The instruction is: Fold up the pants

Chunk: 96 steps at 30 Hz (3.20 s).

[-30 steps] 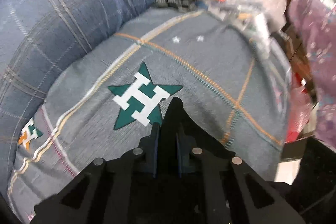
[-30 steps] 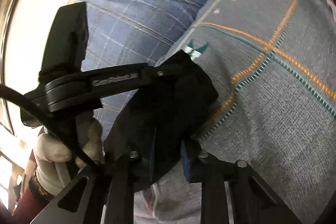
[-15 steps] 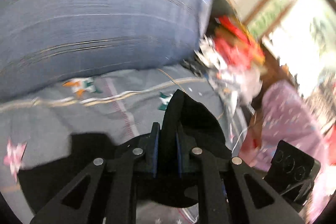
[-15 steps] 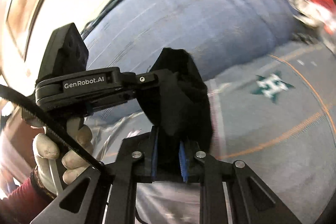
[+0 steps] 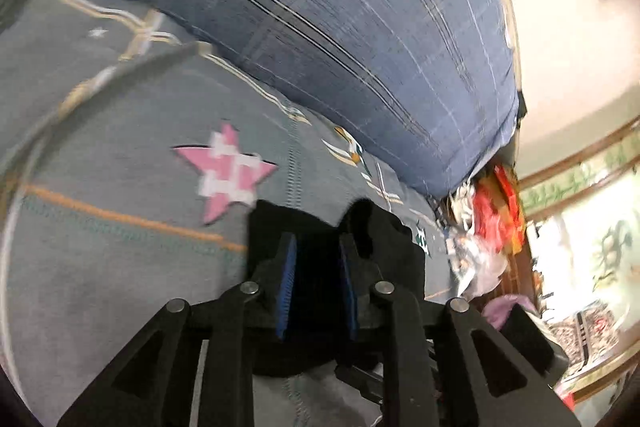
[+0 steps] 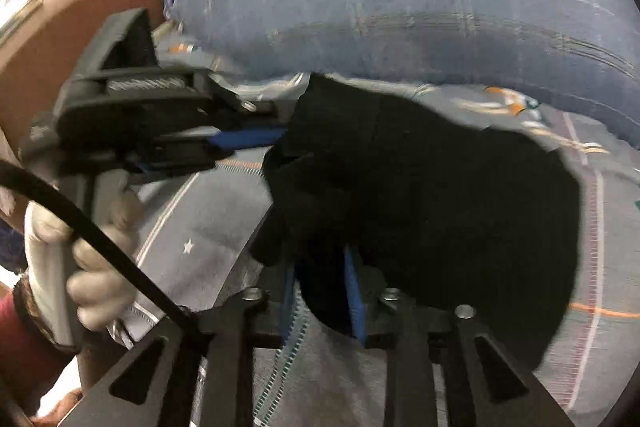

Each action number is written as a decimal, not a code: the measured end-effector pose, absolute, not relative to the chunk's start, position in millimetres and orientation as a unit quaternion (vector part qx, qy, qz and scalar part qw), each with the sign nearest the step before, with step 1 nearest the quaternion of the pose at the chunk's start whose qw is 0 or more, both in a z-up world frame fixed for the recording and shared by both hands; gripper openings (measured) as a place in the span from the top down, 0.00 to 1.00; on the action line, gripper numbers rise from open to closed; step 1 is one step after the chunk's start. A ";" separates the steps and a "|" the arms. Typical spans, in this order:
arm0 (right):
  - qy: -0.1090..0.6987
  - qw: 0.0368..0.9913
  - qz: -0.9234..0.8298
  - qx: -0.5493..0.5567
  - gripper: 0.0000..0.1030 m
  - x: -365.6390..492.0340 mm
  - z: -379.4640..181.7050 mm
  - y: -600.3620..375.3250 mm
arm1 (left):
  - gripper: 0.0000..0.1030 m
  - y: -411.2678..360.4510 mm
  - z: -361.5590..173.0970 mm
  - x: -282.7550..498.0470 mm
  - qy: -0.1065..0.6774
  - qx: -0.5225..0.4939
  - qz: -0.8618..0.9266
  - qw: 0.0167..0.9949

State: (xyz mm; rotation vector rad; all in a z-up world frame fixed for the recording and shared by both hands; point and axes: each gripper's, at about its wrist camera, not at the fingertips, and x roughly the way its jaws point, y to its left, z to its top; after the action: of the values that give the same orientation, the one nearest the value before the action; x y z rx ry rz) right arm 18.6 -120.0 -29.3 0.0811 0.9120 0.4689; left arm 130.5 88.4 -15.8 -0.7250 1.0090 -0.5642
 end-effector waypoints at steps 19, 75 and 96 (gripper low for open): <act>0.390 0.882 0.122 0.234 0.52 27.3 16.7 -241.0 | 0.51 40.3 -19.5 142.8 0.512 -0.307 -0.261 0.759; 0.380 0.711 0.209 0.554 0.39 115.5 -89.7 -293.9 | 0.63 17.5 -24.9 141.4 0.492 -0.243 -0.171 0.818; 0.357 0.818 0.150 0.426 0.36 -20.4 -68.3 -293.2 | 0.47 84.9 -7.7 31.9 0.472 -0.262 -0.099 0.836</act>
State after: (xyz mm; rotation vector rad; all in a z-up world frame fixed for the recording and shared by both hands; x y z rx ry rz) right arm -20.4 -293.2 -68.3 0.9085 0.7607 0.3202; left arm 31.9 84.9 -7.7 -0.5556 0.9995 -0.2094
